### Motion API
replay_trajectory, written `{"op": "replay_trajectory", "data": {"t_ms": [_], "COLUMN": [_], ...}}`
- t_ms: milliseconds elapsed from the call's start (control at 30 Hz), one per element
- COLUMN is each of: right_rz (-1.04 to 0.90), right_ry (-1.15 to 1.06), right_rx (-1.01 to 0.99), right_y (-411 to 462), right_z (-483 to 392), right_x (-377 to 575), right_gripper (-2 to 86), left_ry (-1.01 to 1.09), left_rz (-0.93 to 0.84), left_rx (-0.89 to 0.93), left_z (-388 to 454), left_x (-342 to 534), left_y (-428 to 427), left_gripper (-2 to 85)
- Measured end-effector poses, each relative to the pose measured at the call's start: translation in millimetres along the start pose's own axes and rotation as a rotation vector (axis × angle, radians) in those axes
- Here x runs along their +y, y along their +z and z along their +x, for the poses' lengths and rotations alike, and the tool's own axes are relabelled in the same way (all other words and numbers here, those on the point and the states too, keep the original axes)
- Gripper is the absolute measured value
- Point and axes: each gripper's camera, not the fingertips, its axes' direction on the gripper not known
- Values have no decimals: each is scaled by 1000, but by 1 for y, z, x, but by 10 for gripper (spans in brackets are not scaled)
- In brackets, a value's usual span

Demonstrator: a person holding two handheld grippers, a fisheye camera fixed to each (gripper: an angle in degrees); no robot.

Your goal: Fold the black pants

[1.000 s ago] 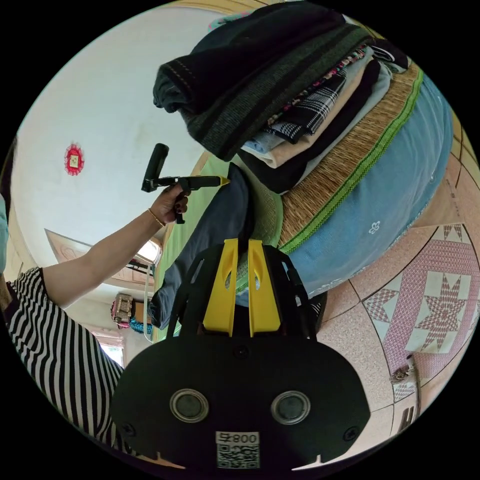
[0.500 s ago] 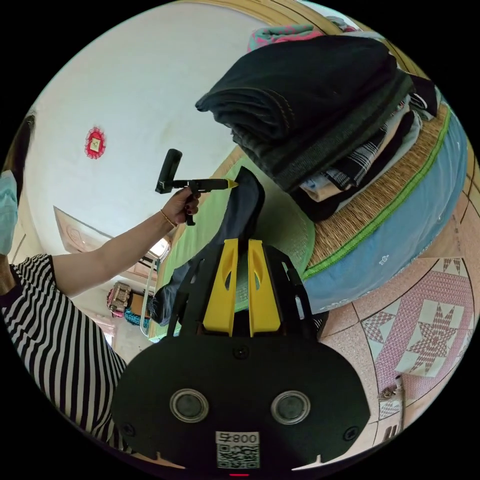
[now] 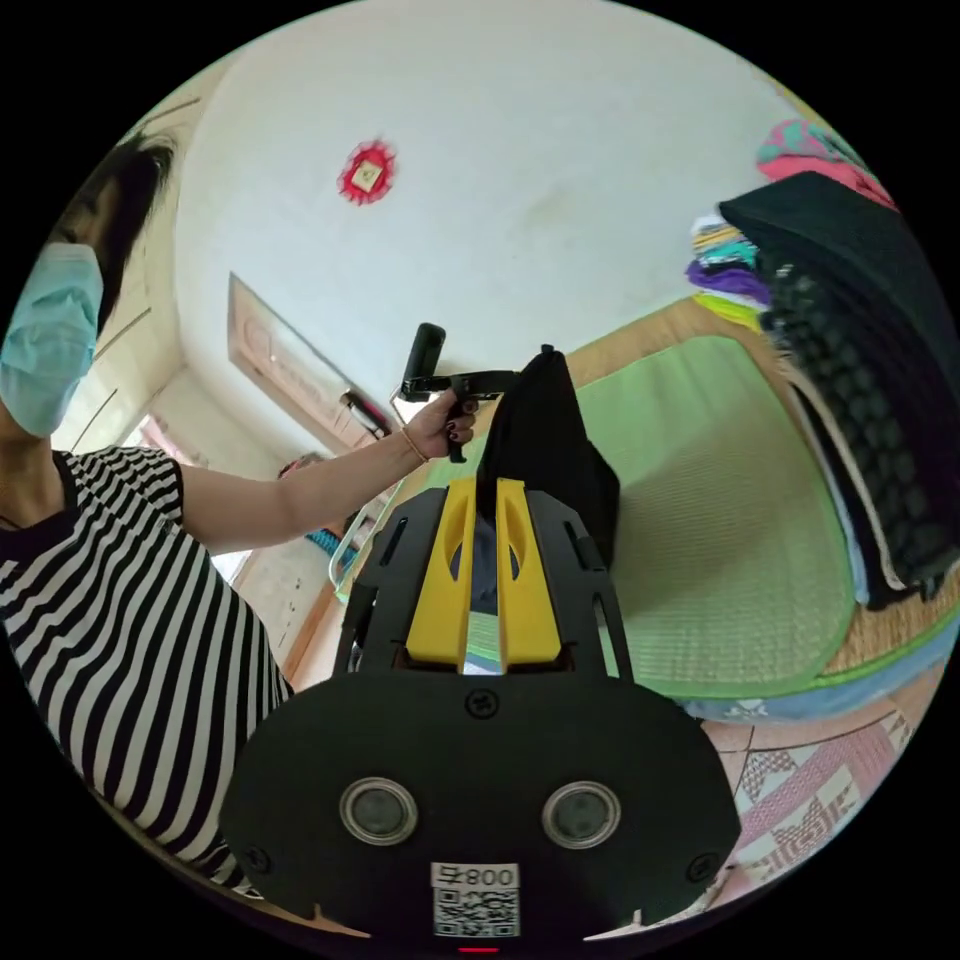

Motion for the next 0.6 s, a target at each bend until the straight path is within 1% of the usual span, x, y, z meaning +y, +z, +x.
{"op": "replay_trajectory", "data": {"t_ms": [167,300,400,500,600], "right_rz": [-172,-361,-493,-555,-603], "right_ry": [-46,-69,-40,-15,1], "right_rx": [-87,-79,-85,-106,-113], "right_y": [99,192,253,289,311], "right_z": [-13,-6,11,26,40], "right_x": [7,27,44,55,62], "right_gripper": [34,33,34,35,36], "left_ry": [-155,-364,-521,-558,-533], "left_rz": [37,40,48,91,52], "left_rx": [2,-13,8,105,125], "left_z": [-33,-62,-74,-59,-29], "left_x": [63,121,161,192,208], "left_y": [-63,-98,-121,-138,-144], "left_gripper": [18,19,26,40,55]}}
